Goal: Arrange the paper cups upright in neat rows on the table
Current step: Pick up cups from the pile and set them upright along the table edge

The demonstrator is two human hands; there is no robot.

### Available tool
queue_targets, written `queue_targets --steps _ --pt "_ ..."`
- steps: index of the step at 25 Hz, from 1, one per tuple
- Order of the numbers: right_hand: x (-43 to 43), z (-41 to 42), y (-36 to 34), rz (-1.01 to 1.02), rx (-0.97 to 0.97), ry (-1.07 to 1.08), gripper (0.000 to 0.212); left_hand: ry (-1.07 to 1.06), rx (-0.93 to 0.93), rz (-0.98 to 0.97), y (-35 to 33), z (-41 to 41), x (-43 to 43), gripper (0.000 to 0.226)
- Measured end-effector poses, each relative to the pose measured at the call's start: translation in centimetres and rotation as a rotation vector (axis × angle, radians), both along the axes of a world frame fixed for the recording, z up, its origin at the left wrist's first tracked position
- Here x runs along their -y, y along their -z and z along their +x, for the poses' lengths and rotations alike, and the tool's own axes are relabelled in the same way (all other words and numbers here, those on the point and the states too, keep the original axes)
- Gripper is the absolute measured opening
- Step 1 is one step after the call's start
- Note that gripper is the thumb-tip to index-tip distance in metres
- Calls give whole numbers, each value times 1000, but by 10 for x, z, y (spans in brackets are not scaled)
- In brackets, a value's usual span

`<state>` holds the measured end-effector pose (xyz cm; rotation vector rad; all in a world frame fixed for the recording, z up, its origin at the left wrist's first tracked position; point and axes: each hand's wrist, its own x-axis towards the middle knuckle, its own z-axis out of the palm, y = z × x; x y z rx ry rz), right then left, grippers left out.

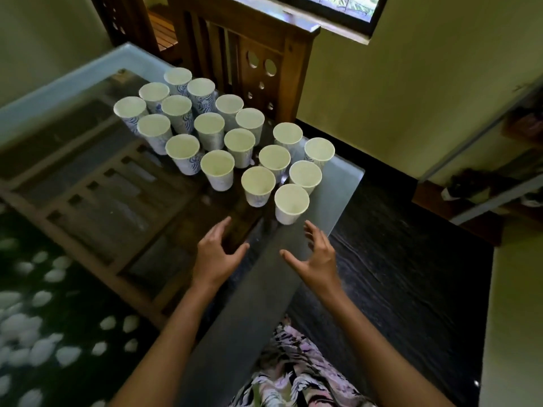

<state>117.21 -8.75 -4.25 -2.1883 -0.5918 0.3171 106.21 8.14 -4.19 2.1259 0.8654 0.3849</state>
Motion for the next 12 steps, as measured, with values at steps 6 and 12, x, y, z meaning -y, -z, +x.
queue_targets --steps 6,12 --pt "25 -87 -15 -116 116 -313 66 96 -51 183 -12 -112 38 61" --pt "26 -177 -32 -118 190 -590 66 -144 -69 244 -26 -244 70 61"
